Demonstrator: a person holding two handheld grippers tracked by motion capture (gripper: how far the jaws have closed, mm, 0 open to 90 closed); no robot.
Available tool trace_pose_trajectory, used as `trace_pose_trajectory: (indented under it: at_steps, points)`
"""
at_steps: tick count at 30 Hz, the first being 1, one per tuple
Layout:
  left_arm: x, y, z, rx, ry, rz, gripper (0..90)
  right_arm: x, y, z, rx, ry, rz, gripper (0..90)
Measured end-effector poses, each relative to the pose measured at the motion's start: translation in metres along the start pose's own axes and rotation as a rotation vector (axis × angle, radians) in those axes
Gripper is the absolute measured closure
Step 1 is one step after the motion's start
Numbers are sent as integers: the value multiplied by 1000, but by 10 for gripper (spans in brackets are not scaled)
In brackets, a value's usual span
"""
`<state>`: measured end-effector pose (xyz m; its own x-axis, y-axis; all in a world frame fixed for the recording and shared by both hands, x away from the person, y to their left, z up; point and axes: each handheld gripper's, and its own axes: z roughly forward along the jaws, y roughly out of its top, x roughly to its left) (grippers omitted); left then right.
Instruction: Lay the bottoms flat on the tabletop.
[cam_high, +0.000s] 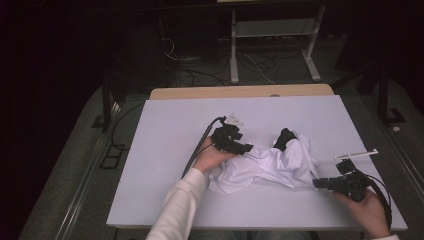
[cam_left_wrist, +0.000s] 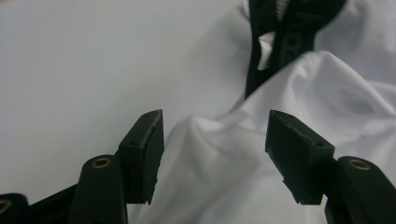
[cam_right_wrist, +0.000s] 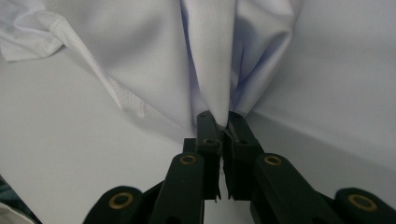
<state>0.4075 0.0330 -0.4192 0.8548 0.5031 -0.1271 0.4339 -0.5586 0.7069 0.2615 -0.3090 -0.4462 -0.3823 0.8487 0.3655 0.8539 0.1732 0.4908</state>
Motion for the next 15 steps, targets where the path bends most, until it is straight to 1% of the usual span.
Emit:
trace_pose_trajectory:
  at_steps: [2,4,5,6,7,8,9,10,11,12,13,14,15]
  points:
    - [3,7,12,31,-15,-16,385,0,-2,-1,2,2,-1,843]
    - [5,11,23,88,-44,-34,422,0,-3,-2,2,3,0,844]
    - [6,12,28,120,-44,-40,440,0,-4,-2,2,3,-2,845]
    - [6,11,32,150,-54,-53,479,0,-4,-2,2,5,-3,845]
    - [6,10,36,175,-78,-72,525,0,-4,-2,3,6,-4,846]
    - [6,9,39,199,-89,-84,552,0,-4,-2,4,8,-5,847]
    - [5,8,39,195,-74,-75,686,0,-4,-2,4,8,-5,848]
    - [5,7,37,197,-86,-82,686,0,-4,-2,5,9,-5,847]
    - [7,7,36,209,-113,-104,767,0,-4,-2,7,9,-4,848]
    - [8,6,36,221,-128,-119,827,1,-4,-2,7,8,-4,847]
    - [7,6,34,229,-133,-120,849,1,-4,-3,7,8,-3,847]
    - [6,5,32,230,-133,-112,861,1,-4,-3,6,7,-2,847]
    - [5,5,29,226,-122,-103,867,1,-4,-3,4,7,-1,848]
